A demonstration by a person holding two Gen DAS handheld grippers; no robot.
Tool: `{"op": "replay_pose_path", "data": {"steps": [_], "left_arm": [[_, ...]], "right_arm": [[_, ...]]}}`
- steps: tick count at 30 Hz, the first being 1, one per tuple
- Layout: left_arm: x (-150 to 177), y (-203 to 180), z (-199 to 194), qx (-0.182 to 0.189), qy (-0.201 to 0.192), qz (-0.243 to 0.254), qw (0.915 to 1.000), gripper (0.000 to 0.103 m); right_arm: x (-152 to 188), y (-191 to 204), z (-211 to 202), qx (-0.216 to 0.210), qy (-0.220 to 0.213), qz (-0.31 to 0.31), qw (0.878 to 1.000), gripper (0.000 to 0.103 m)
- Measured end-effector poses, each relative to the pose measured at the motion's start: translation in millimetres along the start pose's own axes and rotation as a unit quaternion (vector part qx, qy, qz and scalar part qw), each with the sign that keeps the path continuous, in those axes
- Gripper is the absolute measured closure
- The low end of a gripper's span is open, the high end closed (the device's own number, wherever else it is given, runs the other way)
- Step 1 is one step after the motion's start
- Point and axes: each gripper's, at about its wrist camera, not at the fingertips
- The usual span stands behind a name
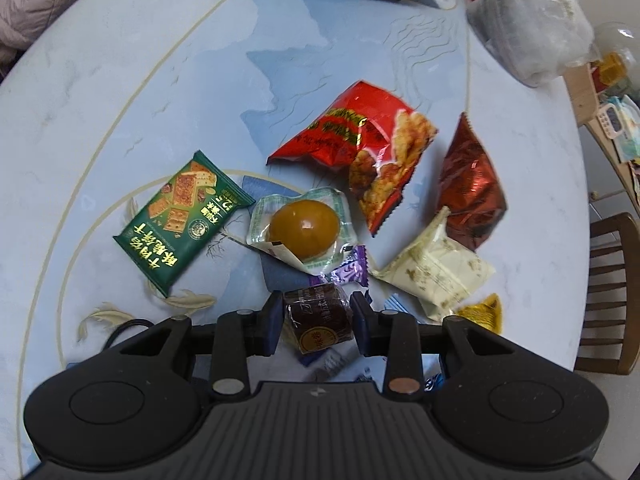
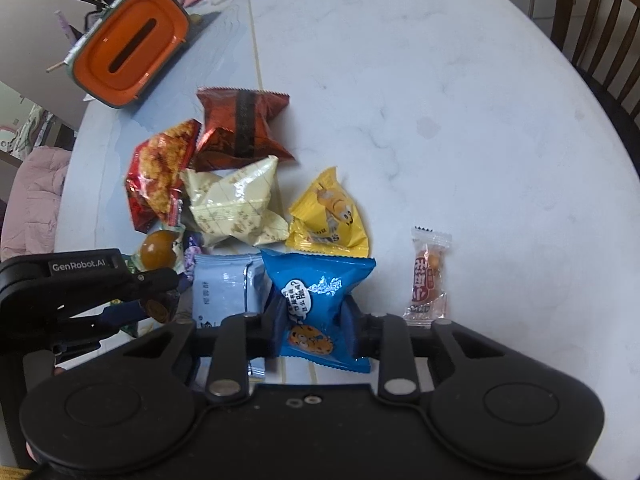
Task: Organize snacks
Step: 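Grasp the brown chocolate with left tool while right tool grasps blue cookie packet, then carry both snacks into the white box and open both tools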
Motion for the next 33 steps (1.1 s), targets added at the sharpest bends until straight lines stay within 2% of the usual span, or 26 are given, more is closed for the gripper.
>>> {"op": "replay_pose_path", "data": {"steps": [14, 25, 33], "left_arm": [[20, -10, -76, 0.031, -0.044, 0.053, 0.9972, 0.068], [47, -15, -175, 0.072, -0.109, 0.106, 0.9857, 0.068], [85, -2, -233, 0.074, -0.126, 0.154, 0.9772, 0.068]], "right_arm": [[11, 13, -74, -0.028, -0.063, -0.026, 0.997, 0.076], [36, 39, -156, -0.057, -0.121, -0.082, 0.988, 0.076], [71, 52, -206, -0.068, -0.141, -0.124, 0.98, 0.076]]}}
Point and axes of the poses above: each gripper's, at about its wrist camera, not at the fingertips, and z roughly the way its jaws point, y to its left, x to its underside, and after that the axes turned 2 degrees about -z, right-handed
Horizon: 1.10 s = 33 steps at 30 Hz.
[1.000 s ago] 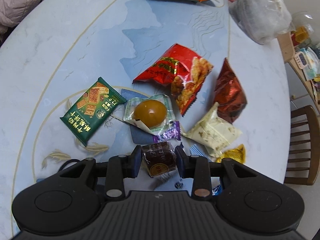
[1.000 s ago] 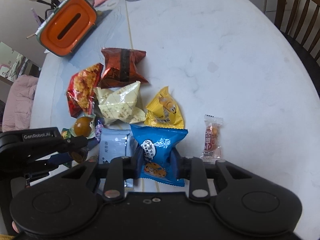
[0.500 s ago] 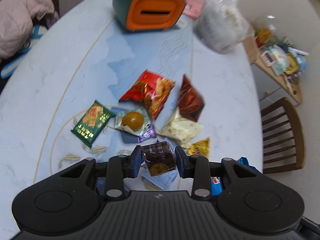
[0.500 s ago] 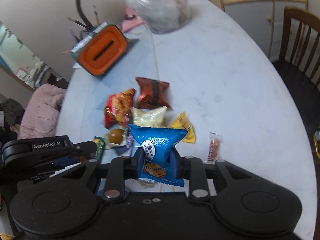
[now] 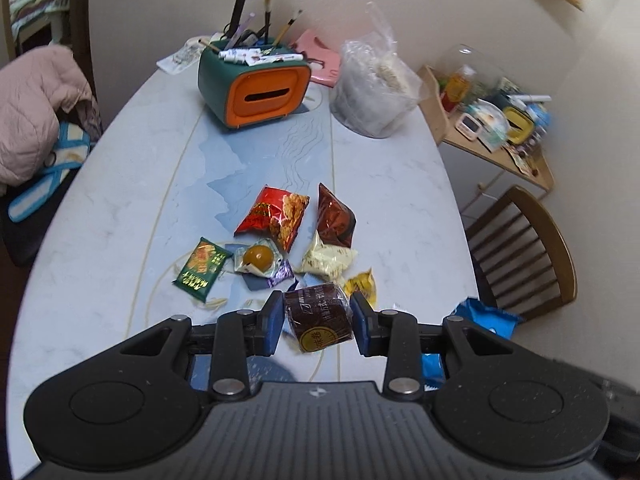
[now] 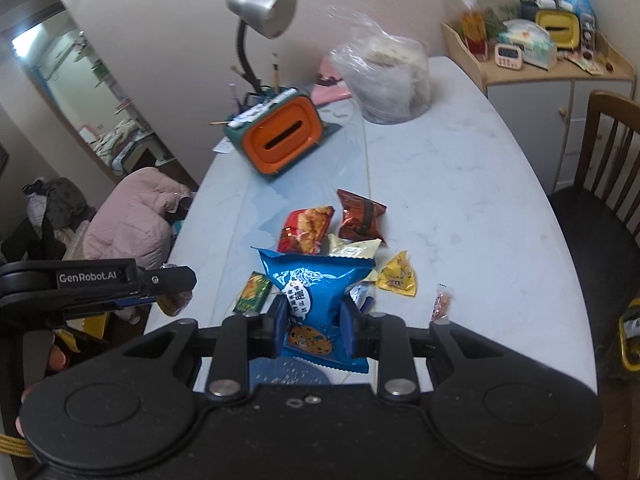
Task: Organize snacks
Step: 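Carry both snacks into the white box and open both tools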
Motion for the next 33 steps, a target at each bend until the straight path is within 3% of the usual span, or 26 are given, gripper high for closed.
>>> {"op": "replay_pose_path", "data": {"steps": [9, 18, 28, 33], "left_arm": [[51, 1, -50, 0.005, 0.022, 0.041, 0.9989, 0.068], [114, 8, -73, 0.006, 0.06, 0.061, 0.9963, 0.068], [179, 31, -43, -0.018, 0.127, 0.052, 0.9904, 0.068], [194, 37, -22, -0.026, 0.136, 0.04, 0.9895, 0.068]], "right_arm": [[37, 21, -34, -0.027, 0.019, -0.026, 0.999, 0.076], [86, 44, -52, -0.05, 0.055, -0.048, 0.996, 0.076], [145, 47, -24, -0.031, 0.124, -0.054, 0.99, 0.076], [166, 41, -1, -0.013, 0.147, -0.054, 0.988, 0.076]]}}
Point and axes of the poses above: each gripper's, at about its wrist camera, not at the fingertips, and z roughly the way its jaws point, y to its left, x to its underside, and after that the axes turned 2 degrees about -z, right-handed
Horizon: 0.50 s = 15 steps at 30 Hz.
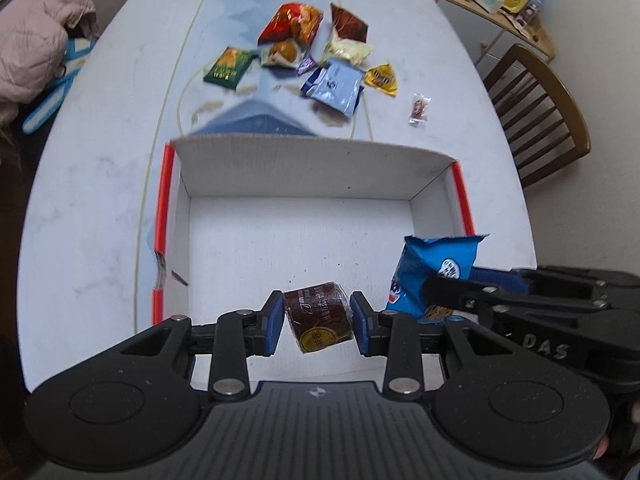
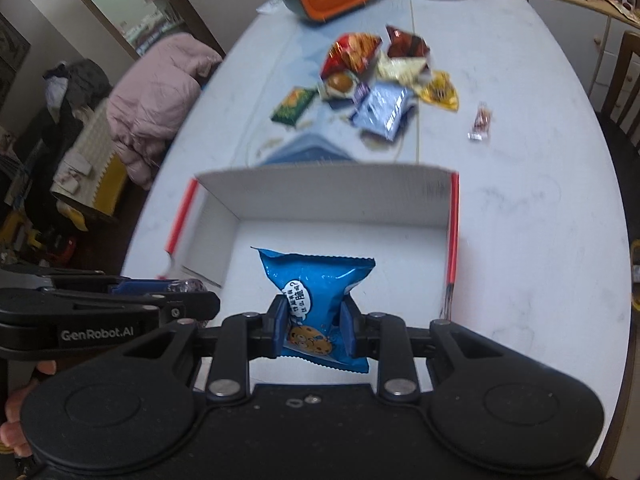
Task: Organize snacks
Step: 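Carry both snacks into the white box and open both tools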
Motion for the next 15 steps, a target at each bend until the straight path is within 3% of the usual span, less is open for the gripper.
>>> {"op": "replay_pose_path", "data": {"steps": [7, 15], "left_arm": [[-1, 1, 35, -0.018, 0.012, 0.003, 0.9998, 0.068], [-8, 14, 85, -0.053, 0.052, 0.001, 0.9973, 0.068]], "right_arm": [[7, -5, 34, 0.021, 0.022, -0.006, 1.0, 0.076], [7, -3, 68, 0.039, 0.044, -0.017, 0.998, 0.076]]}}
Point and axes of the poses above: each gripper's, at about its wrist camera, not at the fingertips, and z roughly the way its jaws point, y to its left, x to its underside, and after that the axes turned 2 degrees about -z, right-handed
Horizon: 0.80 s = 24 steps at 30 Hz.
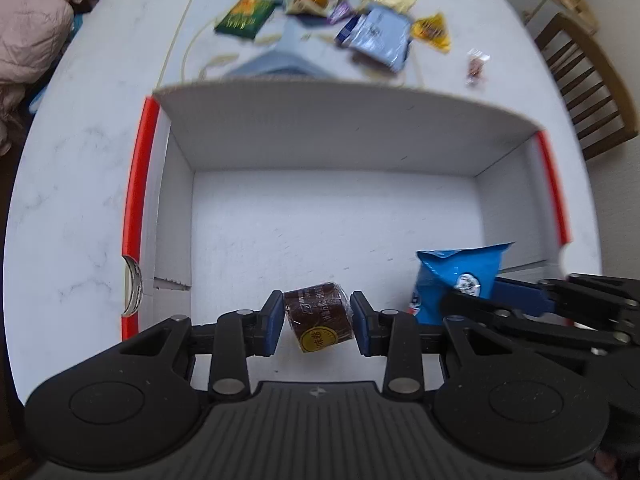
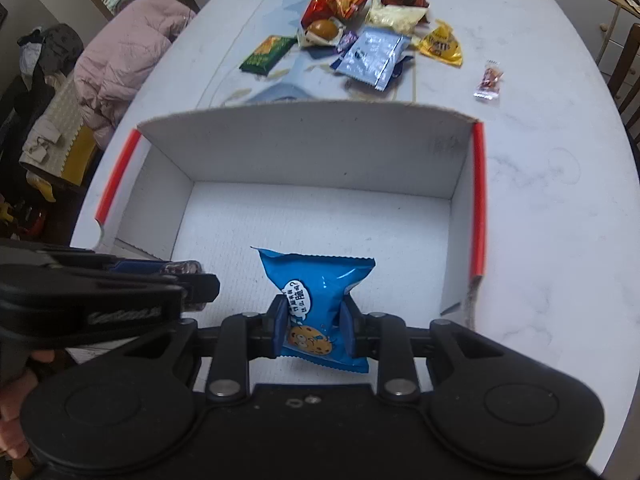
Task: Organize snacks
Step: 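Carry both snacks into the white box and open both tools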
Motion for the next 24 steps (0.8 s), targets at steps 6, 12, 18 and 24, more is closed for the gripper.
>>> {"op": "replay_pose_path", "data": {"steps": [6, 12, 18, 24], "left_arm": [[3, 1, 19, -0.003, 0.019, 0.001, 0.9998, 0.068], [3, 0, 24, 0.0, 0.016, 0.0, 0.9999, 0.068], [5, 4, 15, 0.012, 0.006, -0.006, 0.9999, 0.058], [10, 6, -8, 0.023, -0.017, -0.004, 0.9996, 0.053]], "right_arm": [[0, 1, 13, 0.008, 0.013, -0.006, 1.0, 0.076], [-2, 1, 16, 0.011, 0.011, -0.004, 1.0, 0.073], [0, -2, 7, 0.002, -0.001, -0.002, 1.0, 0.07], [0, -2, -14, -0.002, -0.028, -0.009, 1.0, 0.068]]}}
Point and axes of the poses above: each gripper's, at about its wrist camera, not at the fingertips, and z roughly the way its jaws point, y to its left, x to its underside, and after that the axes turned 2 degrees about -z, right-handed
